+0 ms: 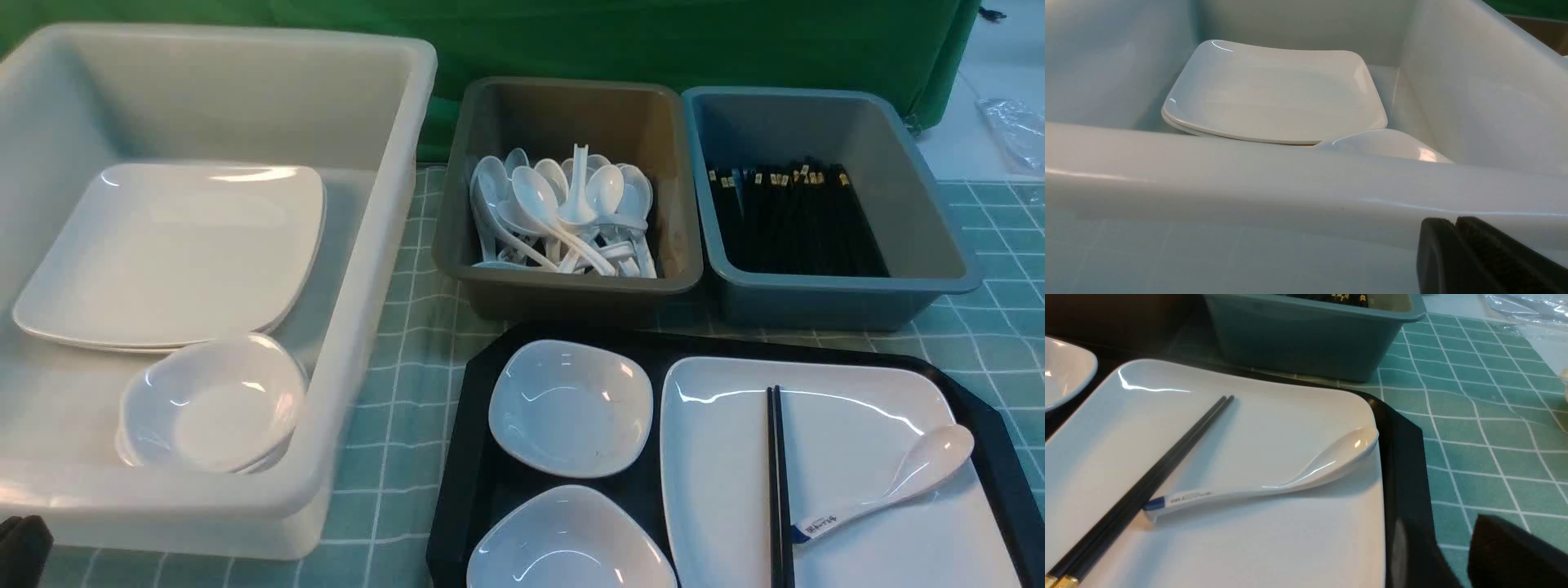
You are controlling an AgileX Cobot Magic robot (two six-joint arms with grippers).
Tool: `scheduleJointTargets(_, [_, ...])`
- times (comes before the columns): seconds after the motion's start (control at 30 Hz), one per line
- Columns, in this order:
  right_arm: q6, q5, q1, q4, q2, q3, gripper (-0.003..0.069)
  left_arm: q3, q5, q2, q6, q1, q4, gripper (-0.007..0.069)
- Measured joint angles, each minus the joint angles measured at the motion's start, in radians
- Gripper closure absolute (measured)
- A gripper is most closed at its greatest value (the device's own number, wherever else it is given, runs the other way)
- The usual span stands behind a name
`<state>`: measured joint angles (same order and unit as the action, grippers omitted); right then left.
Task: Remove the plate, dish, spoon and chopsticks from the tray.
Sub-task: Use the right arm to grab a pair of chopsticks from the plate
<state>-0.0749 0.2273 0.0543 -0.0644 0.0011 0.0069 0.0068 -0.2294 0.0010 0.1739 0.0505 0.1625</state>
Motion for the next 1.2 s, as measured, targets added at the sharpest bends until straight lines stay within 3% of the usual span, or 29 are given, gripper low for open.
scheduleJointTargets(0.6, [0.000, 0.000, 0.000, 0.000, 0.000, 0.000, 0.0419, 0.000, 0.027, 0.000, -0.002, 0.000, 0.024, 0.0607])
scheduleJointTargets(0.63, [0.000, 0.000, 0.000, 0.000, 0.000, 0.000, 0.0419, 0.000, 0.039, 0.000, -0.005, 0.000, 0.051, 0.0607])
scheduleJointTargets(0.77, [0.000, 0.000, 0.000, 0.000, 0.000, 0.000, 0.0419, 0.000, 0.154, 0.000, -0.055, 0.000, 0.372, 0.0607])
scheduleJointTargets(0.87, [0.018, -0.014, 0.000, 0.016, 0.000, 0.000, 0.0419, 0.000, 0.229, 0.000, -0.076, 0.000, 0.495, 0.0607])
scheduleJointTargets(1.0, [0.241, -0.144, 0.000, 0.155, 0.000, 0.000, 0.0419, 0.000, 0.345, 0.000, -0.185, 0.000, 0.543, 0.0607])
scheduleJointTargets(1.07, [0.428, -0.227, 0.000, 0.212, 0.000, 0.000, 0.0419, 0.000, 0.411, 0.000, -0.278, 0.000, 0.543, 0.0607])
scheduleJointTargets(1.1, [0.445, -0.250, 0.000, 0.216, 0.000, 0.000, 0.0419, 0.000, 0.419, 0.000, -0.306, 0.000, 0.541, 0.0607])
scheduleJointTargets(1.2, [0.594, -0.371, 0.000, 0.239, 0.000, 0.000, 0.0425, -0.027, 0.496, 0.000, -0.521, 0.000, 0.454, 0.0607])
